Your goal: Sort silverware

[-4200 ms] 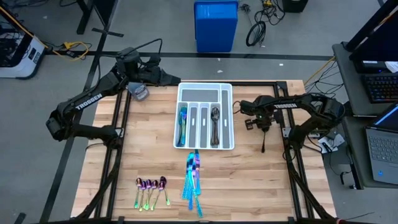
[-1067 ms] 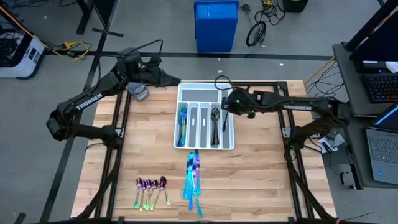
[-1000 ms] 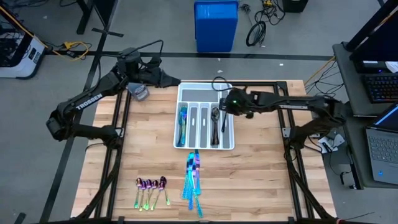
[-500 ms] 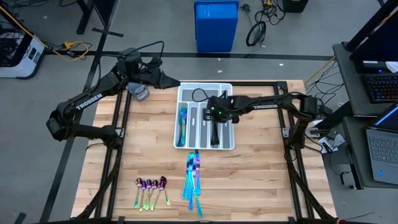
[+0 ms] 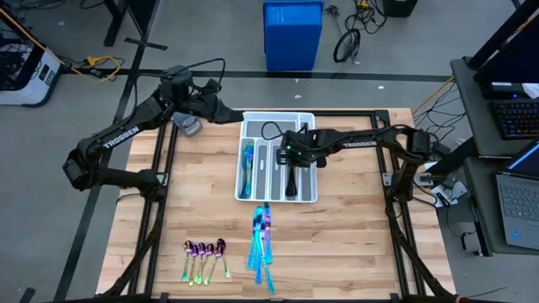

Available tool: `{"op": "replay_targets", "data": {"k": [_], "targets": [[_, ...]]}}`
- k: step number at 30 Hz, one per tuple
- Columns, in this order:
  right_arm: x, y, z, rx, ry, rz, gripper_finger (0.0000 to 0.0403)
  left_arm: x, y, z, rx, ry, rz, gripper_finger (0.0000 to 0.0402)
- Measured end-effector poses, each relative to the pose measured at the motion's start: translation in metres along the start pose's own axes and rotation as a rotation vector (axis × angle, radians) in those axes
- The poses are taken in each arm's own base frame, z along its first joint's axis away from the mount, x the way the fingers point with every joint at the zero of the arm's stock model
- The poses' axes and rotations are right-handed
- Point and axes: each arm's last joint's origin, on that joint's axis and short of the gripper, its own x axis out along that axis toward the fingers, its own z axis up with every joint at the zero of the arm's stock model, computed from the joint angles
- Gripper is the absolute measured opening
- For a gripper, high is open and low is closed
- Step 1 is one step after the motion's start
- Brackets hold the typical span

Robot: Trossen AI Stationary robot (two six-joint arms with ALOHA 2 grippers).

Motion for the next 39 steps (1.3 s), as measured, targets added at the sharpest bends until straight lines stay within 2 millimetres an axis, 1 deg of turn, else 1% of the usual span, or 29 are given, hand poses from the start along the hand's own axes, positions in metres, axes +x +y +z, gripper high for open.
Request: {"op": "replay_targets", "data": {"k": [2, 4, 6, 8, 10, 13, 15, 18, 20, 23, 29, 31, 34, 37, 39], "targets": [[-0.013, -0.001, 0.004, -0.034, -0.011, 0.021, 0.0088, -0.002, 0.0, -0.003, -0.023, 0.024, 0.003, 0.0278], [-0.033, -0.001, 0.009, -0.073, -0.038, 0.071, 0.0093, -0.004, -0.001, -0.009, -0.062, 0.054, 0.016, 0.0278], [-0.056, -0.003, 0.014, -0.116, -0.076, 0.127, 0.0095, -0.009, -0.002, -0.021, -0.149, 0.1, 0.055, 0.0278], [-0.078, -0.007, 0.02, -0.154, -0.121, 0.173, 0.0095, -0.013, -0.005, -0.035, -0.201, 0.131, 0.105, 0.0278], [-0.094, -0.012, 0.027, -0.182, -0.162, 0.206, 0.0095, -0.018, -0.007, -0.05, -0.258, 0.149, 0.189, 0.0278], [-0.113, -0.021, 0.039, -0.22, -0.218, 0.228, 0.0096, -0.022, -0.012, -0.071, -0.318, 0.15, 0.314, 0.0278], [-0.121, -0.026, 0.046, -0.24, -0.244, 0.234, 0.0096, -0.022, -0.017, -0.085, -0.356, 0.145, 0.391, 0.0278], [-0.128, -0.034, 0.054, -0.273, -0.264, 0.23, 0.0096, -0.018, -0.023, -0.103, -0.405, 0.134, 0.495, 0.0278], [-0.131, -0.038, 0.058, -0.313, -0.247, 0.244, 0.0096, -0.013, -0.026, -0.116, -0.438, 0.141, 0.556, 0.0278], [-0.131, -0.043, 0.062, -0.376, -0.199, 0.257, 0.0096, -0.006, -0.03, -0.136, -0.491, 0.174, 0.645, 0.0278], [-0.13, -0.052, 0.064, -0.492, -0.137, 0.224, 0.0096, 0.012, -0.034, -0.174, -0.612, 0.23, 0.834, 0.0278], [-0.13, -0.055, 0.064, -0.516, -0.123, 0.207, 0.0096, 0.02, -0.035, -0.187, -0.616, 0.247, 0.88, 0.0278], [-0.129, -0.057, 0.063, -0.524, -0.104, 0.187, 0.0096, 0.035, -0.035, -0.207, -0.578, 0.281, 0.945, 0.0278], [-0.129, -0.058, 0.063, -0.524, -0.102, 0.185, 0.0096, 0.052, -0.031, -0.229, -0.514, 0.312, 1.026, 0.0278], [-0.129, -0.058, 0.063, -0.525, -0.101, 0.185, 0.0096, 0.062, -0.027, -0.245, -0.506, 0.321, 1.085, 0.0278]]}}
